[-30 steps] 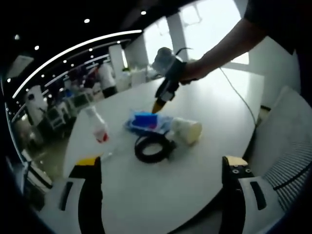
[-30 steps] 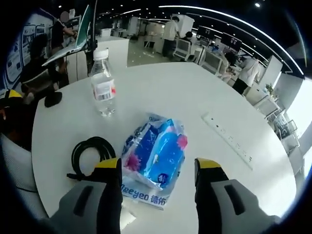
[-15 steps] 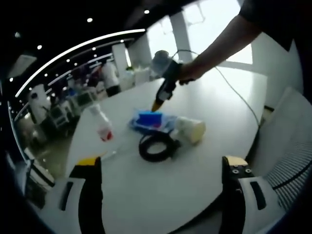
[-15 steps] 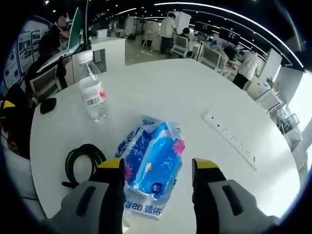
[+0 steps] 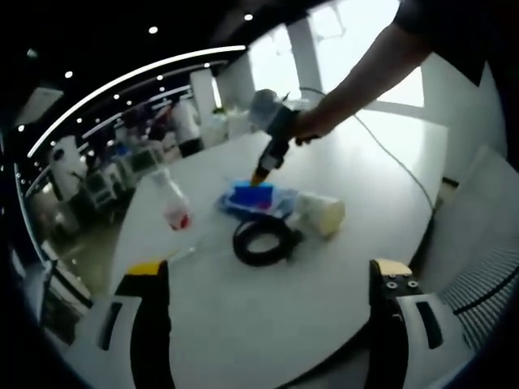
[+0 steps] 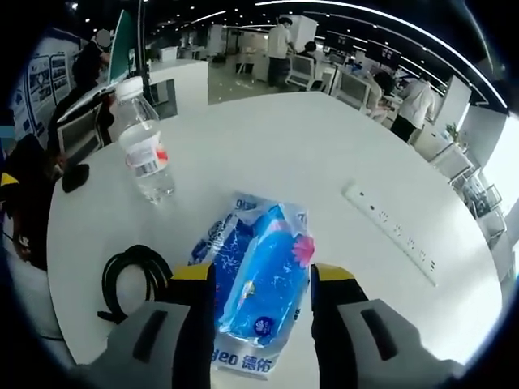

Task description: Arrange the tabletop items into an orderly group along one side of the table until the central work area is clear of visible clutter.

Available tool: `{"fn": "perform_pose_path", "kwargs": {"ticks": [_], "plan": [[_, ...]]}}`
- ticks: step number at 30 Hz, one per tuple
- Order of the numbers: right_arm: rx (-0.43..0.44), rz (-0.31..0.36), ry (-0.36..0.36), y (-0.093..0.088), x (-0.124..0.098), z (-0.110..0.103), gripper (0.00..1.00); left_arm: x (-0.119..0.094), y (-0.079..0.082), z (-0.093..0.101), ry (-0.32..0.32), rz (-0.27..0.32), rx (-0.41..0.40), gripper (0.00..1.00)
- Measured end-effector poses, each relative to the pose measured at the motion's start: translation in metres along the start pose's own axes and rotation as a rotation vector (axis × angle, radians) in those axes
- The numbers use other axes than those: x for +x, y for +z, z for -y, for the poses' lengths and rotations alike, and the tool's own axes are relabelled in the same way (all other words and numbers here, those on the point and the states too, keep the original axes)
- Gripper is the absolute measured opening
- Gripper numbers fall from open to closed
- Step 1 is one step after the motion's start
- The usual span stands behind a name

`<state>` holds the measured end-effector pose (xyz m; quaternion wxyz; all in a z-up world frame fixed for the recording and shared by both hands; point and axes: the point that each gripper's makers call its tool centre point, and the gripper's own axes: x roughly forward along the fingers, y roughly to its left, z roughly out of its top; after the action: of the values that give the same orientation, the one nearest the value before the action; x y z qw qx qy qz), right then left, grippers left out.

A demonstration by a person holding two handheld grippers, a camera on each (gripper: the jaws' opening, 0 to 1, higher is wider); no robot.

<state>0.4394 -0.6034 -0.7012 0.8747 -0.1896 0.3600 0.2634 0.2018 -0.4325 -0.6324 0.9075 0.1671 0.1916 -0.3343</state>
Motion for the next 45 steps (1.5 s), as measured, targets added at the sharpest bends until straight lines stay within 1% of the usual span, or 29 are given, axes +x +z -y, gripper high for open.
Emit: {"fn": "perform_pose_path", "kwargs": {"ticks": [5, 10, 15, 17, 20, 23, 24, 25, 26, 27, 29, 34, 39, 41, 45], "plan": [[0.012, -0.016, 0.009, -0.001, 0.009, -0.002, 0.40, 0.000, -0.002, 0.000, 0.001, -0.004, 0.001, 0.99], [0.026, -0.026, 0.018, -0.002, 0.017, -0.005, 0.32, 0.000, -0.003, -0.001, 0.002, -0.013, -0.002, 0.97], [0.034, -0.030, 0.011, -0.002, 0.025, -0.008, 0.30, 0.000, -0.004, -0.001, 0.007, -0.018, -0.006, 0.96], [0.037, -0.038, 0.004, -0.005, 0.027, -0.007, 0.28, 0.000, -0.004, -0.002, 0.009, -0.017, -0.004, 0.95], [0.063, -0.053, 0.002, -0.009, 0.030, -0.007, 0.21, 0.000, -0.006, -0.002, 0.010, -0.021, -0.003, 0.95], [0.079, -0.075, 0.000, -0.015, 0.033, -0.007, 0.19, 0.000, -0.007, -0.002, 0.009, -0.024, -0.008, 0.94], [0.089, -0.079, 0.000, -0.016, 0.033, -0.007, 0.16, 0.000, -0.007, -0.002, 0.009, -0.025, -0.007, 0.94], [0.102, -0.097, 0.012, -0.019, 0.034, -0.009, 0.10, 0.000, -0.007, -0.001, 0.009, -0.026, -0.007, 0.94], [0.093, -0.102, 0.006, -0.020, 0.034, -0.008, 0.04, 0.001, -0.007, -0.001, 0.008, -0.027, -0.007, 0.93], [0.077, -0.107, -0.004, -0.021, 0.034, -0.007, 0.01, 0.001, -0.007, -0.001, 0.007, -0.026, -0.006, 0.93], [0.084, -0.109, 0.006, -0.022, 0.034, -0.009, 0.00, 0.001, -0.006, -0.001, 0.006, -0.023, -0.008, 0.93], [0.081, -0.121, 0.003, -0.023, 0.031, -0.008, 0.00, 0.001, -0.007, 0.000, 0.004, -0.023, -0.014, 0.92], [-0.002, -0.130, 0.007, -0.020, 0.023, -0.007, 0.00, 0.000, -0.006, 0.000, 0.001, -0.019, -0.015, 0.91], [-0.024, -0.141, 0.017, -0.020, 0.020, -0.008, 0.00, 0.000, -0.006, 0.000, 0.001, -0.018, -0.017, 0.91], [-0.042, -0.136, 0.027, -0.015, 0.014, -0.008, 0.00, 0.000, -0.005, 0.001, -0.003, -0.017, -0.015, 0.91]]}}
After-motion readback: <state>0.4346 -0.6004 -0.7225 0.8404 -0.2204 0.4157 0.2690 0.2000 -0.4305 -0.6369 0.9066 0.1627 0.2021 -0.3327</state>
